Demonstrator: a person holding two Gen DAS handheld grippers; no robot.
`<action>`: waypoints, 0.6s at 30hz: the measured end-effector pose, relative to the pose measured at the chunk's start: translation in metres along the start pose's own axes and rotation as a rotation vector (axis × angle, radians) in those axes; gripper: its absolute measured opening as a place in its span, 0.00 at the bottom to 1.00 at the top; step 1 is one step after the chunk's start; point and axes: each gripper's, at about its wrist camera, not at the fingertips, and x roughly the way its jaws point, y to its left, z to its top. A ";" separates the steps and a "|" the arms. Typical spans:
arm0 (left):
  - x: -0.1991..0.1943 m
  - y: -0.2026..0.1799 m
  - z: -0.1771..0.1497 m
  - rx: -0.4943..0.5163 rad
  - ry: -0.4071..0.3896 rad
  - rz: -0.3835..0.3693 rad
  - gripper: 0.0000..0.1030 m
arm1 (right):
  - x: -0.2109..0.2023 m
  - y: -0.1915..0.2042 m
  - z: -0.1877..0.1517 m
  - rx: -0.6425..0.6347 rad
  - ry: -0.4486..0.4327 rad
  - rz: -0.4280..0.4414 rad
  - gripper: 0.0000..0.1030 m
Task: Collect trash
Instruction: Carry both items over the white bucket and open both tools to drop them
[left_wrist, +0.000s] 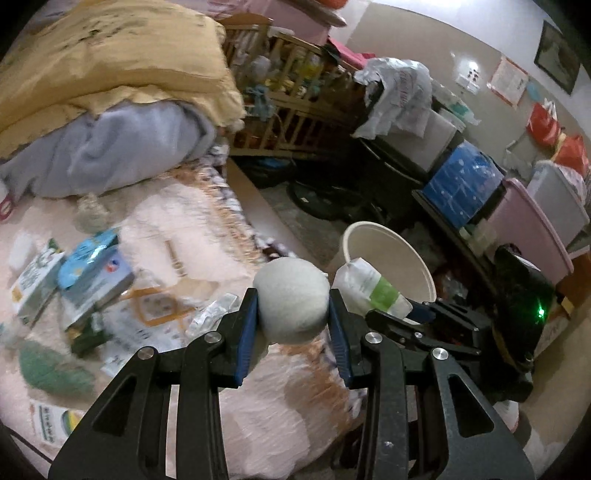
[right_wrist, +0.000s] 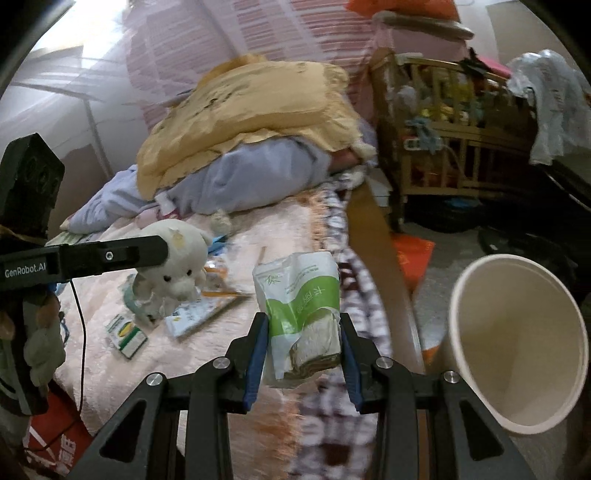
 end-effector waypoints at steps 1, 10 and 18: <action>0.005 -0.006 0.002 0.009 0.002 0.001 0.33 | -0.002 -0.006 0.000 0.007 -0.001 -0.010 0.35; 0.058 -0.054 0.016 0.096 0.039 -0.012 0.33 | -0.021 -0.063 -0.005 0.060 -0.005 -0.115 0.35; 0.103 -0.093 0.033 0.122 0.069 -0.071 0.33 | -0.032 -0.127 -0.012 0.137 -0.002 -0.226 0.35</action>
